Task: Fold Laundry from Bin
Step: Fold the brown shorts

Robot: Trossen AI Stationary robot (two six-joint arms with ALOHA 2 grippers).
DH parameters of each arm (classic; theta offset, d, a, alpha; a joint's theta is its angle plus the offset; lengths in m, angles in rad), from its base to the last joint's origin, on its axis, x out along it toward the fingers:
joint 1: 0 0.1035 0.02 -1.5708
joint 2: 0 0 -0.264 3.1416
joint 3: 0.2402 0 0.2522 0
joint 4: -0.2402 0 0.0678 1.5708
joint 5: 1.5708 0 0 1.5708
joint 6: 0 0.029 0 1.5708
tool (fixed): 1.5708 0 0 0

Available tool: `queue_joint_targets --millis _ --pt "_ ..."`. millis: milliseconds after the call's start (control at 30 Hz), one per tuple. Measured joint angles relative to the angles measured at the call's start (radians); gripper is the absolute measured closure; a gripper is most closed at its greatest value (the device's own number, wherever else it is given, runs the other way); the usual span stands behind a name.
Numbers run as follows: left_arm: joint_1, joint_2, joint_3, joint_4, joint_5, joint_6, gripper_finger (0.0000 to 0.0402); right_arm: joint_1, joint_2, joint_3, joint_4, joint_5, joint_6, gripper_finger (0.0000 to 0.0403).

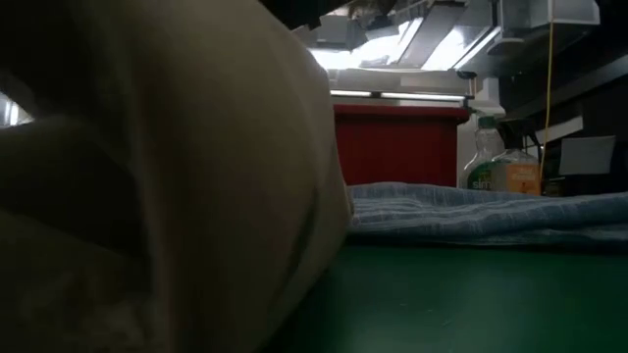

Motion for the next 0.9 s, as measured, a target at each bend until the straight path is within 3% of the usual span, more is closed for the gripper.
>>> queue_joint_targets --millis 233,500,733,900 --pt "0.000 0.000 0.000 0.000 -0.018 0.000 0.0394 0.000 0.000 0.000 0.140 0.111 0.000 0.0212" --pt "0.001 0.003 0.000 0.003 -0.061 -0.004 0.0375 0.013 -0.027 -0.001 0.187 0.337 -0.108 0.0213" --pt "0.017 0.042 0.000 0.050 -0.164 0.010 0.0343 0.083 -0.127 0.000 0.028 0.392 -0.119 0.0215" --pt "0.055 0.118 0.000 0.244 -0.201 0.170 0.0325 0.122 -0.172 0.000 -0.141 0.393 -0.009 0.0215"
